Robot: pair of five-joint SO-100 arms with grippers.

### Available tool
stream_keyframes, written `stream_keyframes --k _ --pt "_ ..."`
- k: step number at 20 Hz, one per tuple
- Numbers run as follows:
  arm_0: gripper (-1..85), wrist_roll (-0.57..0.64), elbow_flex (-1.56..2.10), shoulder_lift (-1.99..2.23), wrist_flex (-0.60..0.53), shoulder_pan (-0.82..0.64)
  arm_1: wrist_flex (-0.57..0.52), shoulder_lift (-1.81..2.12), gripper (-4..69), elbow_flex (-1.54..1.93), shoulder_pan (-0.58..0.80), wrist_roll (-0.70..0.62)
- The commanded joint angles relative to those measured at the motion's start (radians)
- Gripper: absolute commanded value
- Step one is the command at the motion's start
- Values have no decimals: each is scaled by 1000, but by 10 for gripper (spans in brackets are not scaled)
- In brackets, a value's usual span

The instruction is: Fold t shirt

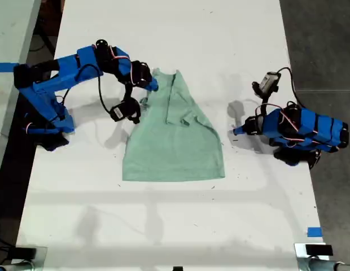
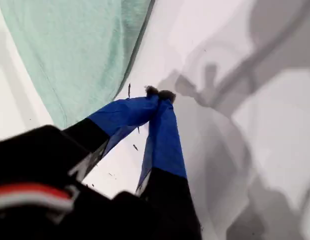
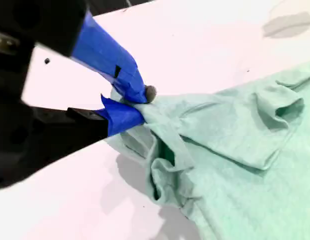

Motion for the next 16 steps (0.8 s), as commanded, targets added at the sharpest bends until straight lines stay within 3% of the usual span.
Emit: stream_keyframes --k 1,4,6,7,13,16 --pt "-3 3 -66 -100 -48 32 -21 6 -20 61 -8 -11" --pt "32 3 -135 -287 -77 66 -21 6 -20 61 -8 -11" --pt "193 -3 -221 -360 -69 89 -21 6 -21 61 -8 -11" --pt "225 -15 -245 -370 -58 89 -21 6 -21 61 -8 -11" --pt "216 -9 -288 -149 112 25 -21 6 -21 61 -9 -12" --pt "177 -64 -92 175 161 -63 -21 6 -21 61 -9 -12"
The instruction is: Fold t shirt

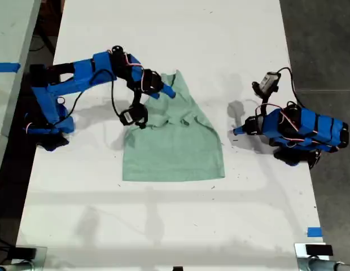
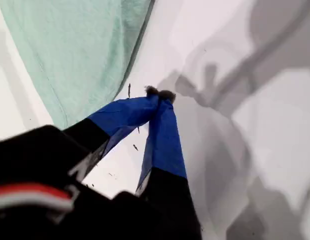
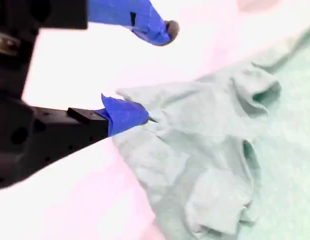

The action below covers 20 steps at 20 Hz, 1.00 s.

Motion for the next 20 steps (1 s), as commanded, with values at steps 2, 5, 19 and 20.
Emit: stream_keyframes --k 2,5,19,20 --pt "65 -64 407 558 -54 -141 -21 6 -21 61 -9 -12" --pt "-2 -146 988 1043 -282 -92 -21 6 -21 61 -8 -12" --pt "137 -408 1970 1962 -268 141 -21 6 -21 61 -15 -3" --pt "140 -407 1970 1960 -268 184 -21 6 -21 61 -15 -3"
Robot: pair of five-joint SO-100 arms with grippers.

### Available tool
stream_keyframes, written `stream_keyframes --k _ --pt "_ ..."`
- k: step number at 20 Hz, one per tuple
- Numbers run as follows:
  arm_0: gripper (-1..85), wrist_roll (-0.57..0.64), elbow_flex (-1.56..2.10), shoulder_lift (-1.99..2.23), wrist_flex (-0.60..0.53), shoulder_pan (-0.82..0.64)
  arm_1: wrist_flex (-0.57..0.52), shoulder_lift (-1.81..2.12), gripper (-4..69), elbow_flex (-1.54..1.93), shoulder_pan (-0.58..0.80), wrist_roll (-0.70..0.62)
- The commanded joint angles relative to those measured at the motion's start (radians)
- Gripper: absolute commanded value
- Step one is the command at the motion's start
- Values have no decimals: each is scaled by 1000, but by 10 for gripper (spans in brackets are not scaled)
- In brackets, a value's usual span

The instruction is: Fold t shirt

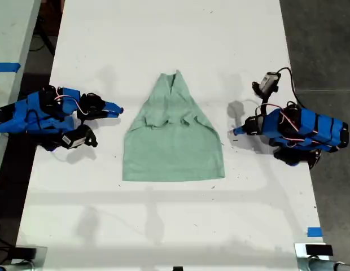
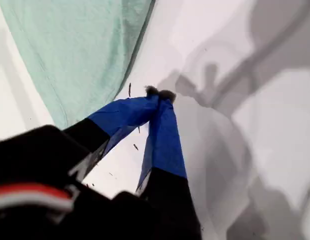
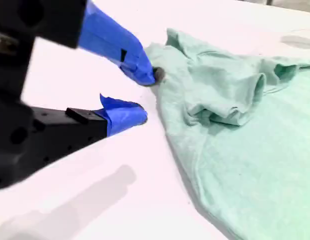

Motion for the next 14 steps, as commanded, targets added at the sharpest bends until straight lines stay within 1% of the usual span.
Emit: stream_keyframes --k 1,4,7,14 --pt "140 8 41 12 3 109 -21 6 -21 61 -12 -3" --pt "140 8 41 12 3 207 -21 6 -21 61 -6 -3" --pt "140 8 41 12 3 267 -21 6 -21 61 -12 2" --pt "140 8 41 12 3 293 -21 6 -21 61 -12 0"
